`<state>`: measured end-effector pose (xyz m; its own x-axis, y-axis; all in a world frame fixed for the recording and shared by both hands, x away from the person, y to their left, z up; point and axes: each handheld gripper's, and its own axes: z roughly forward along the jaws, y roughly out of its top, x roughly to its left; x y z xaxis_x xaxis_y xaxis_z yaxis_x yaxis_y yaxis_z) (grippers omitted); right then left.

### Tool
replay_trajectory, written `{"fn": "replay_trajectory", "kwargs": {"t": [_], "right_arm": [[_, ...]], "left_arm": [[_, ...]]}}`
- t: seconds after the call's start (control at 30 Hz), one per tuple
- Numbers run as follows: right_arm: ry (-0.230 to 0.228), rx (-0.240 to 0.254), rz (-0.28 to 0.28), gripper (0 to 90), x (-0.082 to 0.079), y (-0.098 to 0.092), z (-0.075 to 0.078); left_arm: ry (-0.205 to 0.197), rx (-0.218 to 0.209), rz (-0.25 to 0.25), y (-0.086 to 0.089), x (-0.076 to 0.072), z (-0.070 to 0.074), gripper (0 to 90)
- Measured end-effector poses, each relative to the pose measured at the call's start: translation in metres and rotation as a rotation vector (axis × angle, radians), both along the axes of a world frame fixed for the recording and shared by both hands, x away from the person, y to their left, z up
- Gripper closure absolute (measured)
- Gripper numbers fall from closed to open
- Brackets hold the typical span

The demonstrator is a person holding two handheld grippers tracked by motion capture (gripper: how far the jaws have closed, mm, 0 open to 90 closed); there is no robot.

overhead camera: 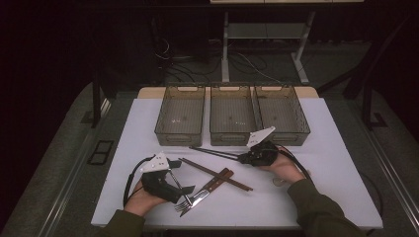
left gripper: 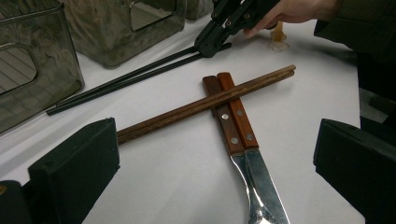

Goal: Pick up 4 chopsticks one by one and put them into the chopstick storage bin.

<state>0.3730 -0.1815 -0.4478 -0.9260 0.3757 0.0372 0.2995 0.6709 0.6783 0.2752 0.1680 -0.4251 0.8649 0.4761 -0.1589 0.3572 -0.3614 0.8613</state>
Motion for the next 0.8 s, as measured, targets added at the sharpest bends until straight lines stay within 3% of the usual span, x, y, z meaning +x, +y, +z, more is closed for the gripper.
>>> {"fn": "replay_trajectory", "kwargs": {"t": [0.13, 0.37, 0.67, 0.8], "right_arm": [[-0.007, -0.014, 0.041, 85.7, 0.001, -0.001, 0.001], [0.015, -0.022, 0.056, 85.8, -0.004, 0.002, 0.004], [0.037, 0.022, 0.053, 85.8, -0.015, -0.001, 0.015], [0.019, 0.024, 0.063, 85.8, -0.014, -0.004, 0.017]], "left_arm": [[-0.001, -0.002, 0.002, 0.000, 0.000, 0.000, 0.0], [-0.002, -0.004, 0.003, 0.001, 0.000, 0.000, 0.0], [-0.003, 0.000, 0.004, 0.001, -0.001, 0.001, 0.0], [-0.004, -0.002, 0.006, 0.001, -0.001, 0.001, 0.0]]}}
